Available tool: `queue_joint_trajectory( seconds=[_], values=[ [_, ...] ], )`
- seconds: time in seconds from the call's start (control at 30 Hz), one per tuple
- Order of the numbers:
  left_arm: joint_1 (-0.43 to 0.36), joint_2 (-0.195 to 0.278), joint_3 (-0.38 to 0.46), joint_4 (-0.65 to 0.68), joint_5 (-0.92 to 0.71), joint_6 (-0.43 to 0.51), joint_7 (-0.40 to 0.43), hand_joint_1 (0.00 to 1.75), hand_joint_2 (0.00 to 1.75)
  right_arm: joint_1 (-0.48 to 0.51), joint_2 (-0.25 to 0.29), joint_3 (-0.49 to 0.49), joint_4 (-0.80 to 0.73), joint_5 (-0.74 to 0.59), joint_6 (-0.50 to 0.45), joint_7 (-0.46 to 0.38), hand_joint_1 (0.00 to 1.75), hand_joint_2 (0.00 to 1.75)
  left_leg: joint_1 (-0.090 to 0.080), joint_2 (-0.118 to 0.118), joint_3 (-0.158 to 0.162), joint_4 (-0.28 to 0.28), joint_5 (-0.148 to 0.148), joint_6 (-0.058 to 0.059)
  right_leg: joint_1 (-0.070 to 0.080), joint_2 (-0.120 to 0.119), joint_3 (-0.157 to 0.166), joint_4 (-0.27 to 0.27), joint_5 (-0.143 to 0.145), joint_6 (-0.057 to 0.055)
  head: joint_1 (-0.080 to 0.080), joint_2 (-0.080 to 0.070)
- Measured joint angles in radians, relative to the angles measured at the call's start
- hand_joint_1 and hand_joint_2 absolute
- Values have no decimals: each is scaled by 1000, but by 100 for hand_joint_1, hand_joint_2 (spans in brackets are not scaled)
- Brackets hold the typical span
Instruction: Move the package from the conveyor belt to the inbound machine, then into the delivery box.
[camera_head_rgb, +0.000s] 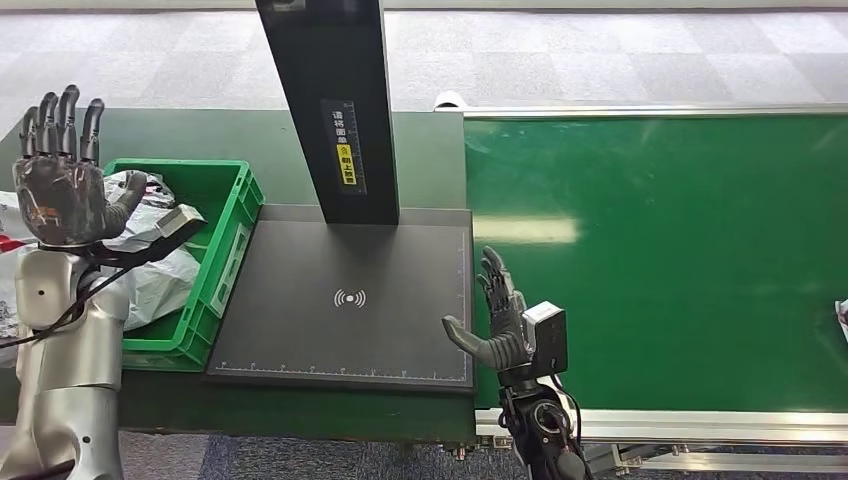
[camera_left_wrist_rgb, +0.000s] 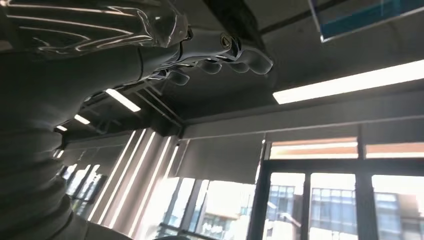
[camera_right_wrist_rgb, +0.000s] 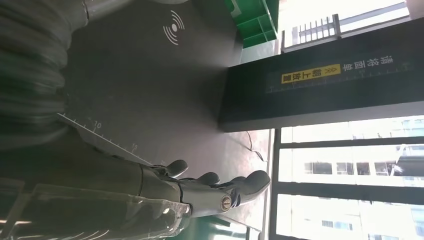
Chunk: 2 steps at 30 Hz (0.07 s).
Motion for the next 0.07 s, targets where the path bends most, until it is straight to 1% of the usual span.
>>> queue_joint_trajectory(
  seconds=[0.03, 0.07],
  values=[
    [3, -22, 30, -34, 9, 0, -46, 0, 175, 0, 0, 0, 1, -3, 0, -2, 0, 175, 0, 0, 0, 0, 0, 0, 0, 0, 0, 0, 0, 0, 0, 0],
    [5, -34, 46, -52, 14, 0, -71, 0, 175, 0, 0, 0, 2, -4, -1, -4, 0, 175, 0, 0, 0, 0, 0, 0, 0, 0, 0, 0, 0, 0, 0, 0]
  ],
)
